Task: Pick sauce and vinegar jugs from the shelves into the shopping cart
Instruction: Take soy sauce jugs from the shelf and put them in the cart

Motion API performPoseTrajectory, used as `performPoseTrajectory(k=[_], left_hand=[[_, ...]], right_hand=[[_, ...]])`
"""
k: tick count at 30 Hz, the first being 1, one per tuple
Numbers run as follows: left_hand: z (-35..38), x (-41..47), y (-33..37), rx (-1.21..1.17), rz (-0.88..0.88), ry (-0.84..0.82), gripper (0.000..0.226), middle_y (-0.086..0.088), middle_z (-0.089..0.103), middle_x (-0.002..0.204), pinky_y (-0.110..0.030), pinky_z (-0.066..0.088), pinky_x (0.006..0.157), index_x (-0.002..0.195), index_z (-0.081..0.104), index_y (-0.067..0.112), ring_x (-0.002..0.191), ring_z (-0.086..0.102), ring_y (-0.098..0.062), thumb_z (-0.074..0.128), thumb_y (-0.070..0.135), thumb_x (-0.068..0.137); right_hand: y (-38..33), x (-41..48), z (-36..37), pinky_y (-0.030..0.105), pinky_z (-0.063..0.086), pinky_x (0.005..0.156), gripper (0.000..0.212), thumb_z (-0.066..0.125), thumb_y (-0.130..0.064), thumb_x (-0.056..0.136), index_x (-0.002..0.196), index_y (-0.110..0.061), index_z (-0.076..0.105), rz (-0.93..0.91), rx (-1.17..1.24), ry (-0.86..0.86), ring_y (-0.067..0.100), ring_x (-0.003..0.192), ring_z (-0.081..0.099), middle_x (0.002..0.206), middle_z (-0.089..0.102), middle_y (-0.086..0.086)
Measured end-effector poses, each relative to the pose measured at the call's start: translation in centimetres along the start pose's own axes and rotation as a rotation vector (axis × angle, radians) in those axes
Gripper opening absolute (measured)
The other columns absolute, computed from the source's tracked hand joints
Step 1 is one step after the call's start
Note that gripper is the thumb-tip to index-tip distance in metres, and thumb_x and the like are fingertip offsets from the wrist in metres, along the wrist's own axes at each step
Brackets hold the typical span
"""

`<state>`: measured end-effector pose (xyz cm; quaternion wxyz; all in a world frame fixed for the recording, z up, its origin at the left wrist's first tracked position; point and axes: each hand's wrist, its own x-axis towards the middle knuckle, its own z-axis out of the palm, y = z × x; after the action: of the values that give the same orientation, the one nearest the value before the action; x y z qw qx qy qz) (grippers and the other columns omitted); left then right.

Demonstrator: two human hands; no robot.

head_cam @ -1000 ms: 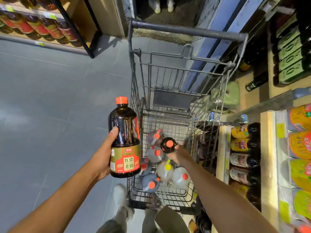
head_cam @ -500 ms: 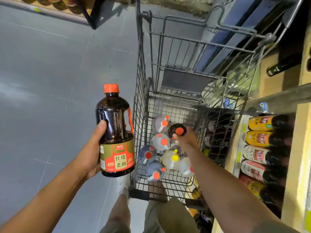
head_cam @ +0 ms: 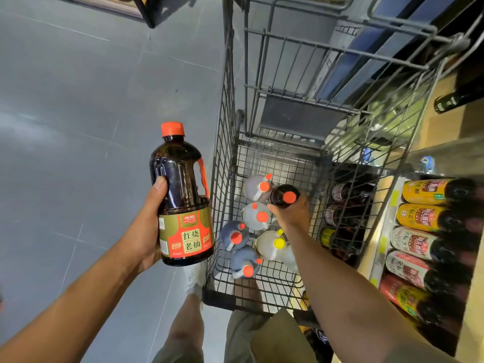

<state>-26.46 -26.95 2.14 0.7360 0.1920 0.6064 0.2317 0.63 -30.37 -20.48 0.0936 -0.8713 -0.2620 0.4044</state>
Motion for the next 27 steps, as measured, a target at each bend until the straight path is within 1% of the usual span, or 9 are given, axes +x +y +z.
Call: performPoseTrajectory(k=[4,7,12,16,18,21,23,25,27], left_hand=[[-0.4,0.6,-0.2,0.014,0.014,0.006,0.115,-0.018,0.070,0.124,-0.056,0.056,0.093,0.133,0.060,0.020,0.112,0.069,-0.040,0.074,0.090,0.043],[-0.5,1.1,-0.3,-0.007,0.013,-0.001,0.108,-0.018,0.070,0.124,-0.054,0.057,0.092,0.128,0.063,0.020,0.112,0.069,-0.040,0.075,0.089,0.045],[-0.2,1.2,-0.2,-0.058,0.004,-0.013,0.101,-0.022,0.069,0.123,-0.053,0.058,0.089,0.122,0.067,0.018,0.111,0.068,-0.042,0.077,0.085,0.047],[0.1,0.9,0.6,-0.064,0.001,-0.028,0.111,-0.022,0.068,0.125,-0.055,0.056,0.093,0.132,0.060,0.016,0.113,0.068,-0.041,0.079,0.084,0.046],[0.4,0.6,1.2,-0.051,0.009,-0.047,0.115,-0.023,0.067,0.127,-0.056,0.053,0.097,0.137,0.058,0.014,0.116,0.066,-0.042,0.078,0.084,0.048],[1.1,-0.1,2.3,-0.014,0.027,-0.081,0.115,-0.022,0.066,0.128,-0.056,0.052,0.099,0.139,0.056,0.013,0.116,0.066,-0.041,0.077,0.084,0.050],[1.8,-0.6,3.0,0.007,0.023,-0.102,0.113,-0.022,0.067,0.127,-0.055,0.053,0.098,0.135,0.059,0.015,0.115,0.067,-0.040,0.079,0.084,0.048],[2.6,-1.3,3.9,0.022,0.024,-0.131,0.108,-0.021,0.070,0.123,-0.052,0.056,0.093,0.129,0.064,0.017,0.112,0.069,-0.039,0.079,0.084,0.045],[3.5,-2.0,4.8,0.030,0.041,-0.168,0.107,-0.021,0.070,0.124,-0.052,0.056,0.094,0.129,0.064,0.017,0.112,0.069,-0.039,0.079,0.083,0.046]], right_hand=[[-0.2,0.3,0.8,0.047,0.051,0.095,0.092,0.088,-0.044,0.066,0.139,-0.012,0.043,-0.055,-0.021,0.110,0.035,0.123,0.055,0.134,0.056,0.011],[0.3,0.7,0.8,0.048,0.055,0.089,0.085,0.086,-0.052,0.065,0.133,-0.016,0.048,-0.060,-0.004,0.111,0.033,0.116,0.060,0.127,0.061,0.007],[0.7,0.7,-2.0,0.030,0.047,0.084,0.073,0.090,-0.042,0.065,0.126,-0.023,0.054,-0.093,0.097,0.041,0.027,0.110,0.064,0.119,0.069,0.003],[0.1,-0.8,-5.4,0.032,0.048,0.089,0.070,0.092,-0.036,0.065,0.124,-0.022,0.058,-0.201,0.147,0.039,0.024,0.109,0.063,0.113,0.068,-0.002],[-0.5,-2.0,-7.7,0.028,0.044,0.088,0.067,0.093,-0.030,0.065,0.122,-0.024,0.059,-0.266,0.198,0.031,0.019,0.107,0.061,0.109,0.064,-0.007],[-1.5,-3.9,-11.3,0.026,0.047,0.093,0.069,0.096,-0.025,0.063,0.116,-0.042,0.056,-0.378,0.318,0.020,0.011,0.109,0.062,0.115,0.065,-0.009],[-2.3,-5.1,-13.7,0.026,0.050,0.097,0.069,0.095,-0.019,0.064,0.115,-0.045,0.057,-0.446,0.375,0.029,0.004,0.110,0.063,0.118,0.066,-0.008],[-3.4,-6.5,-16.3,0.028,0.054,0.096,0.061,0.093,-0.016,0.067,0.119,-0.030,0.063,-0.463,0.447,0.017,-0.002,0.104,0.065,0.115,0.070,-0.002],[-4.8,-8.2,-18.7,0.018,0.056,0.085,0.056,0.088,-0.008,0.074,0.123,-0.007,0.062,-0.467,0.592,0.013,-0.006,0.093,0.068,0.113,0.072,0.008]])
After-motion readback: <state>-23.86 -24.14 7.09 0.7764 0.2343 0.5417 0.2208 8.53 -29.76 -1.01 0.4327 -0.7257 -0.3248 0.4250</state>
